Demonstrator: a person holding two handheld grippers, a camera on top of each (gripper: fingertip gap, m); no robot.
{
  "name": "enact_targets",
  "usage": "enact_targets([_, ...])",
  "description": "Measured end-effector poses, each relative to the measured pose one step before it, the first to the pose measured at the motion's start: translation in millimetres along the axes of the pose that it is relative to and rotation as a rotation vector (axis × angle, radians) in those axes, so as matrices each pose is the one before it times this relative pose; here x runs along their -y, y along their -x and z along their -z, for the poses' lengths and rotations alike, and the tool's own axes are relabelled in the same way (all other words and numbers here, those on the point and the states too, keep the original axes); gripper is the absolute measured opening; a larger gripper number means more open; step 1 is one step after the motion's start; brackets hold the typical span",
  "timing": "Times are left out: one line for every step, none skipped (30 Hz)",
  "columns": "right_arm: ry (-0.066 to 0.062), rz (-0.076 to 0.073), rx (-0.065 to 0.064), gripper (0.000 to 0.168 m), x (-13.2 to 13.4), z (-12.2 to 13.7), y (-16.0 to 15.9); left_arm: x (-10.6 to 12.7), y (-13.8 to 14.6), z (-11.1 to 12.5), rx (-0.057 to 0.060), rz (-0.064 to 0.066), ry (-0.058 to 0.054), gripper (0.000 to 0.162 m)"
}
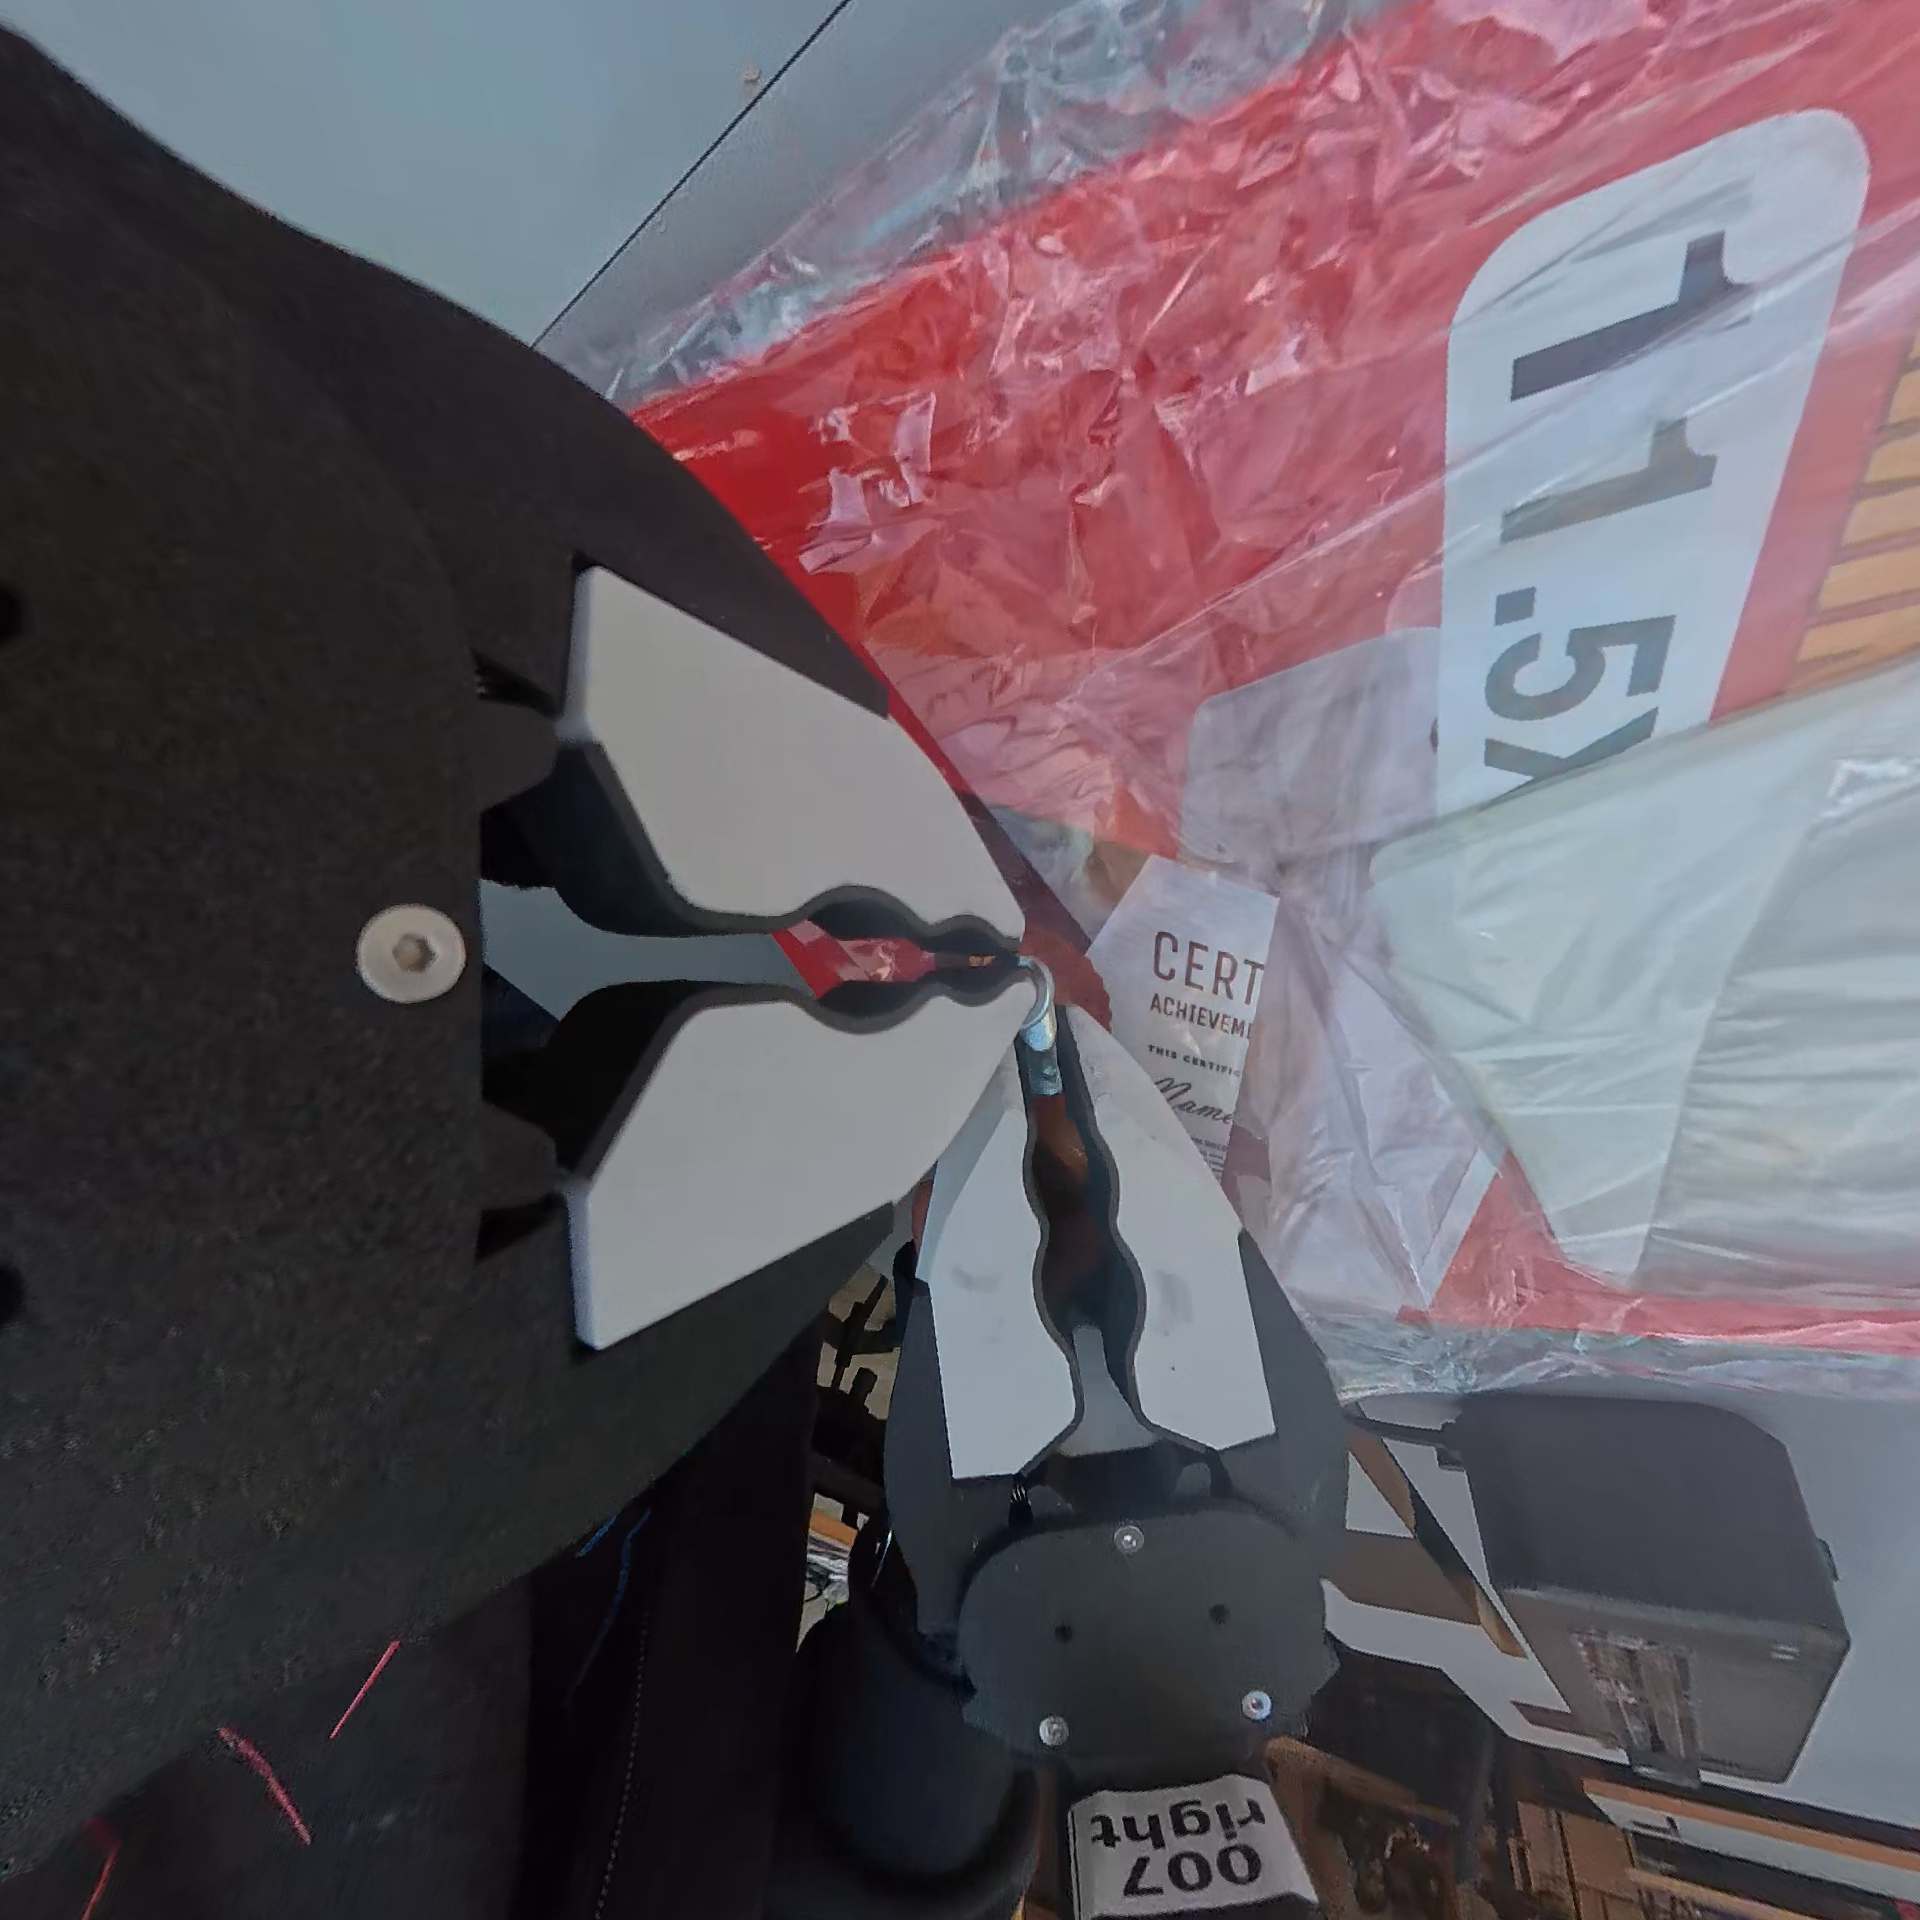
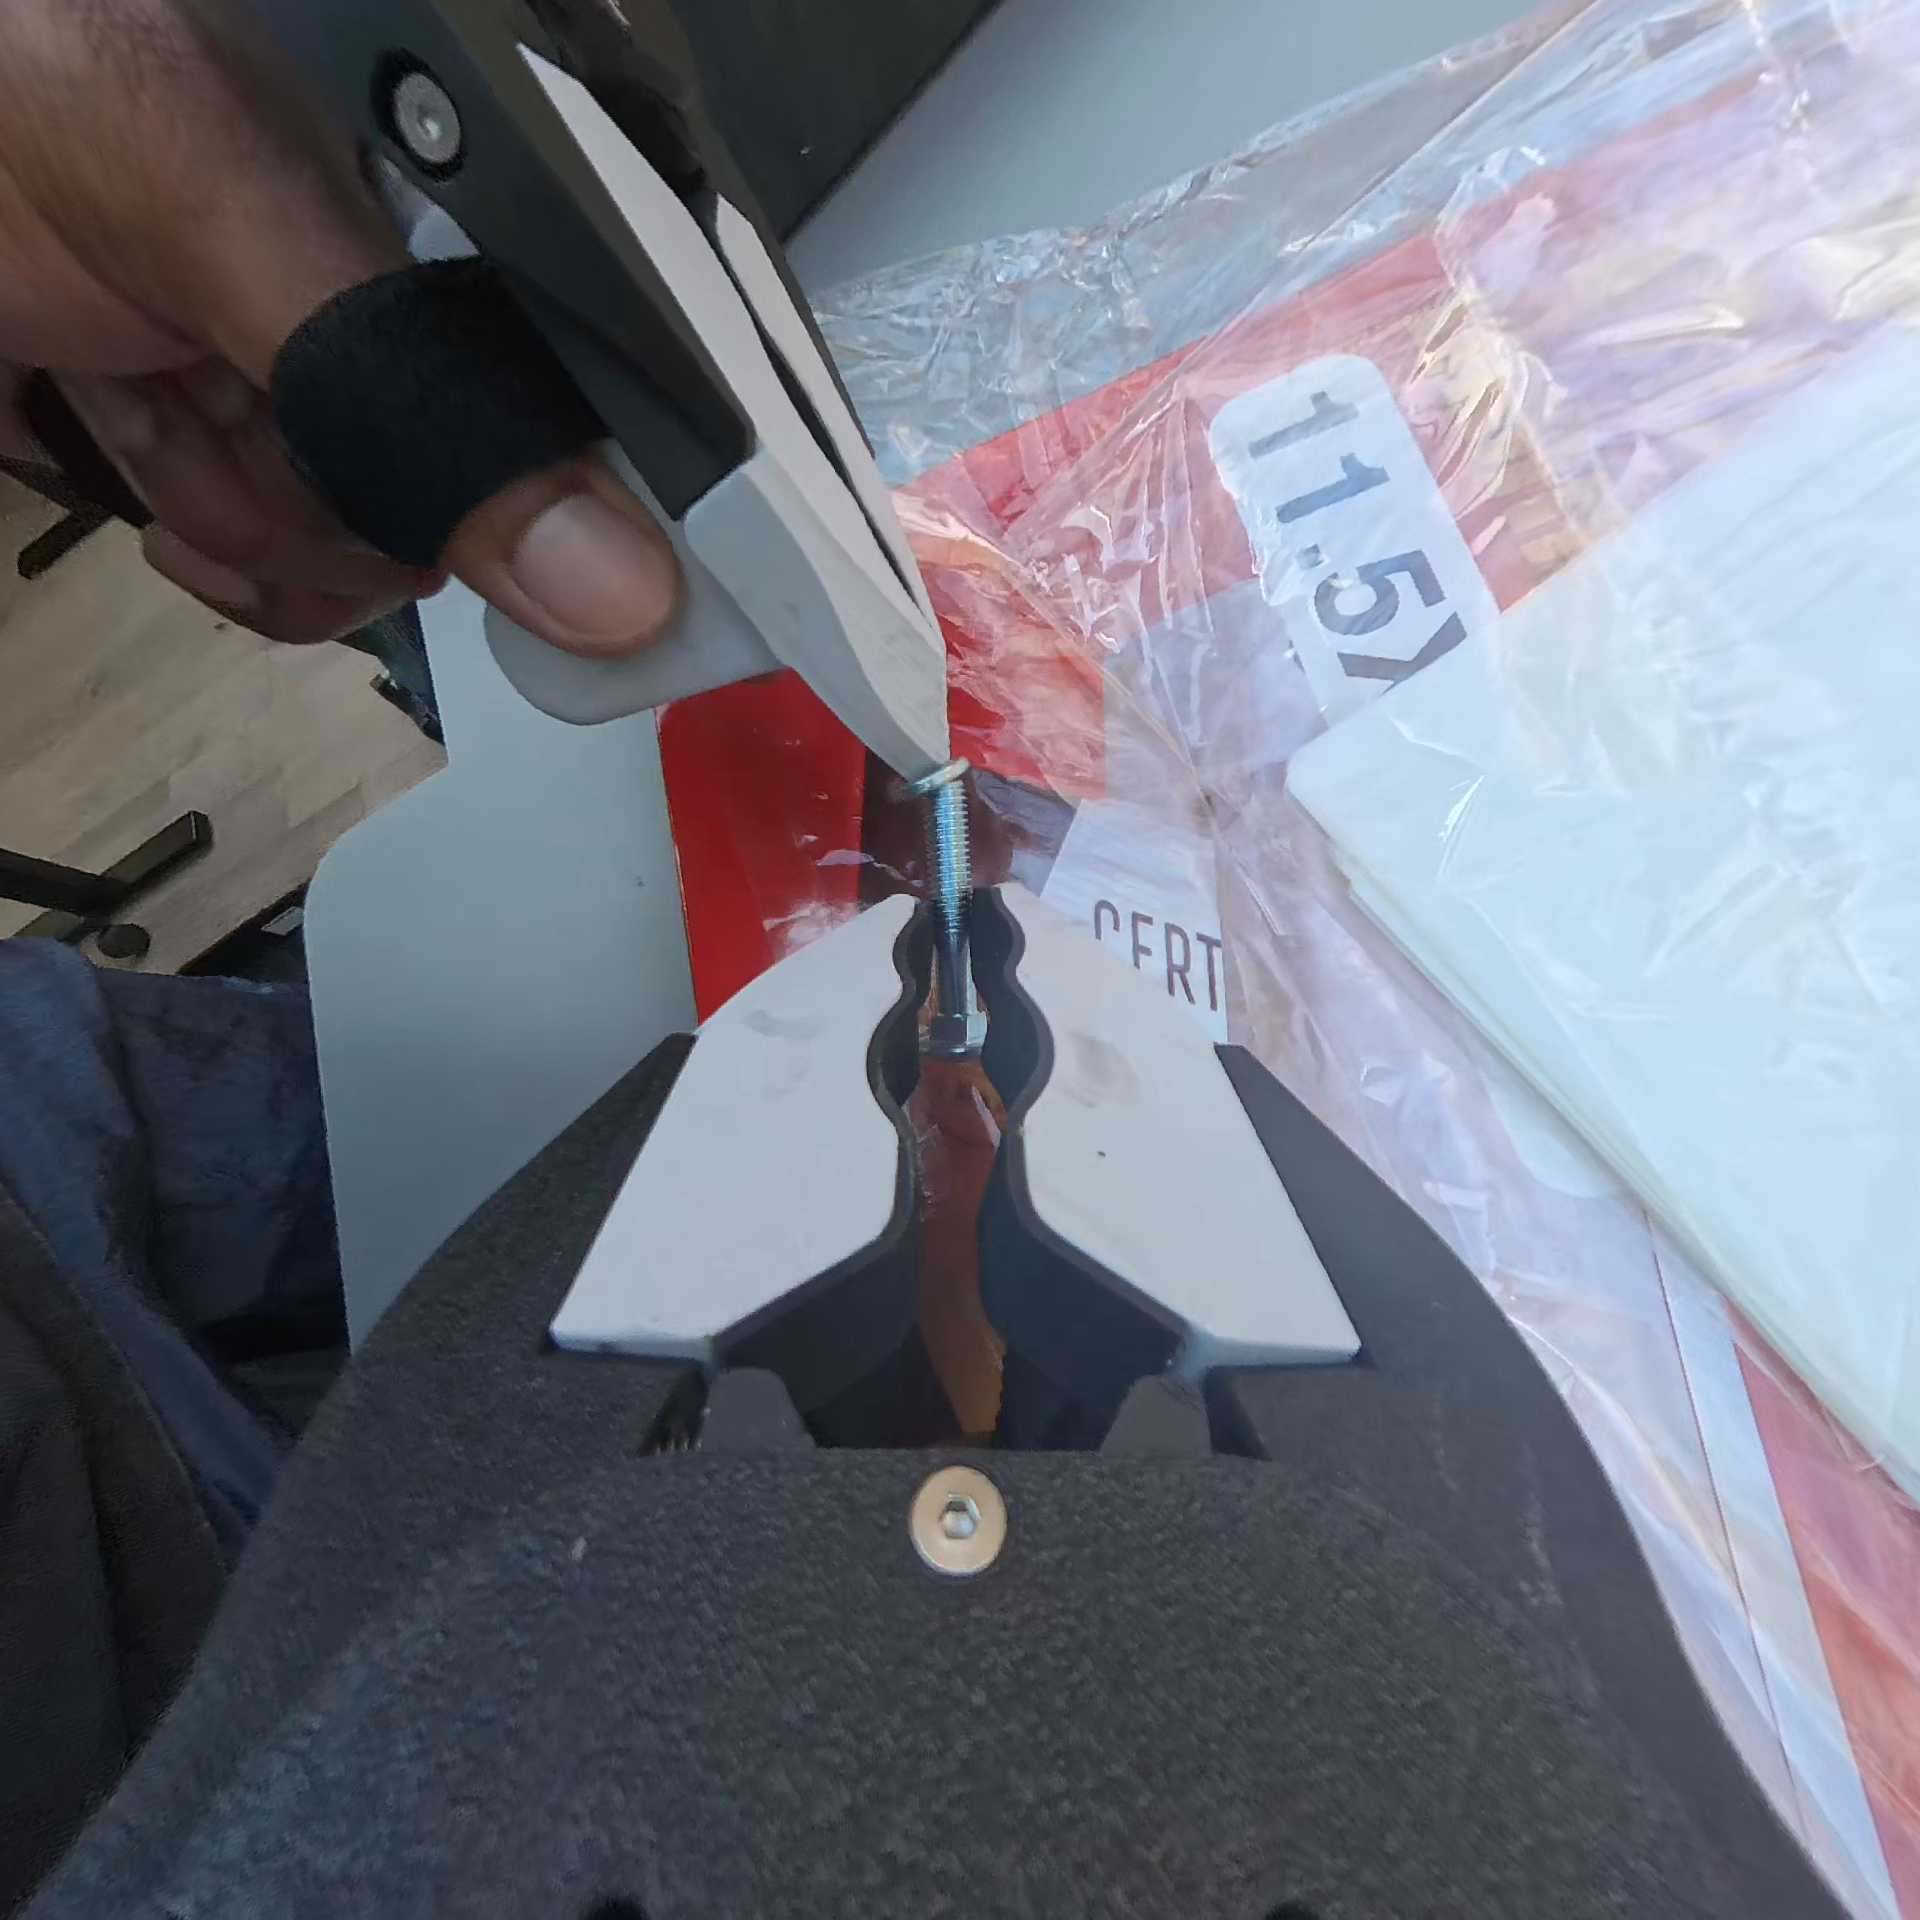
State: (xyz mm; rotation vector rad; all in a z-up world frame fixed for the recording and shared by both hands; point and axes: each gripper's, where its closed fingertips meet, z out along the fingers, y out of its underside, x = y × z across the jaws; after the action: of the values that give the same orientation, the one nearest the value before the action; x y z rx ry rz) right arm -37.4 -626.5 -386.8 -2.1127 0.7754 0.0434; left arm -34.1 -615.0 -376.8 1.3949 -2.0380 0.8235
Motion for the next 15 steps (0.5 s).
enact_targets([-0.0112, 0.0038, 0.0015, 0.006, 1.16, 0.89, 0.46, -0.4, -1.84, 1.2, -0.0202, 0.0063, 0.0094, 0.002])
enact_targets([-0.0116, 0.0048, 0.0008, 0.006, 1.49, 0.98, 0.45, 0.28, -1.06, 1.2, -0.013, 0.0047, 0.0054, 0.002])
enact_targets([-0.014, 0.0063, 0.0036, 0.007, 1.81, 0.97, 0.77, 0.55, -1.32, 1.26, -0.0148, 0.0061, 0.0055, 0.002])
enact_targets([-0.012, 0.0031, 0.0048, 0.007, 1.38, 0.83, 0.51, 0.83, -1.91, 1.28, -0.0183, 0.0069, 0.0042, 0.002])
enact_targets([-0.0118, 0.0011, 0.0034, 0.007, 1.5, 0.88, 0.42, 0.89, -1.68, 1.14, -0.0154, 0.0057, 0.0035, 0.002])
enact_targets([-0.0103, 0.0031, 0.0011, 0.006, 1.6, 0.87, 0.2, 0.29, -1.23, 0.97, -0.0105, 0.0043, 0.0077, 0.002])
enact_targets([-0.0095, 0.0049, -0.0001, 0.007, 1.45, 0.69, 0.19, 0.24, -0.98, 0.83, -0.0068, 0.0002, 0.0078, 0.002])
enact_targets([-0.0061, 0.0047, 0.0011, 0.007, 1.02, 0.46, 0.25, 0.03, -1.24, 0.82, -0.008, -0.001, 0.0082, 0.002])
enact_targets([-0.003, 0.0024, 0.0013, 0.007, 0.47, 0.25, 0.27, -0.05, -1.35, 0.55, -0.0074, -0.0001, 0.0087, 0.002])
enact_targets([-0.005, 0.0048, -0.0012, 0.007, 0.77, 0.38, 0.19, -0.13, -1.04, 0.66, -0.0056, 0.0015, 0.0088, 0.002])
enact_targets([-0.0076, 0.0051, 0.0, 0.007, 1.02, 0.41, 0.54, 0.3, -1.19, 0.88, -0.0034, -0.0001, 0.0061, 0.002])
enact_targets([-0.0056, 0.0044, 0.0026, 0.007, 0.95, 0.39, 0.73, 0.61, -1.35, 1.04, -0.0017, -0.0038, 0.0038, 0.002])
enact_targets([-0.0069, 0.0031, -0.0004, 0.007, 1.16, 0.43, 0.42, 0.7, -0.99, 1.05, 0.0026, -0.0037, 0.0026, 0.002])
enact_targets([-0.0084, 0.0011, -0.0008, 0.007, 1.54, 0.48, 0.42, 0.23, -0.75, 0.86, 0.0027, -0.0022, 0.0053, 0.002])
enact_targets([-0.0096, -0.0019, -0.0058, 0.007, 1.66, 0.5, -0.43, -0.08, -0.4, 0.77, 0.0036, -0.0008, 0.0064, 0.002])
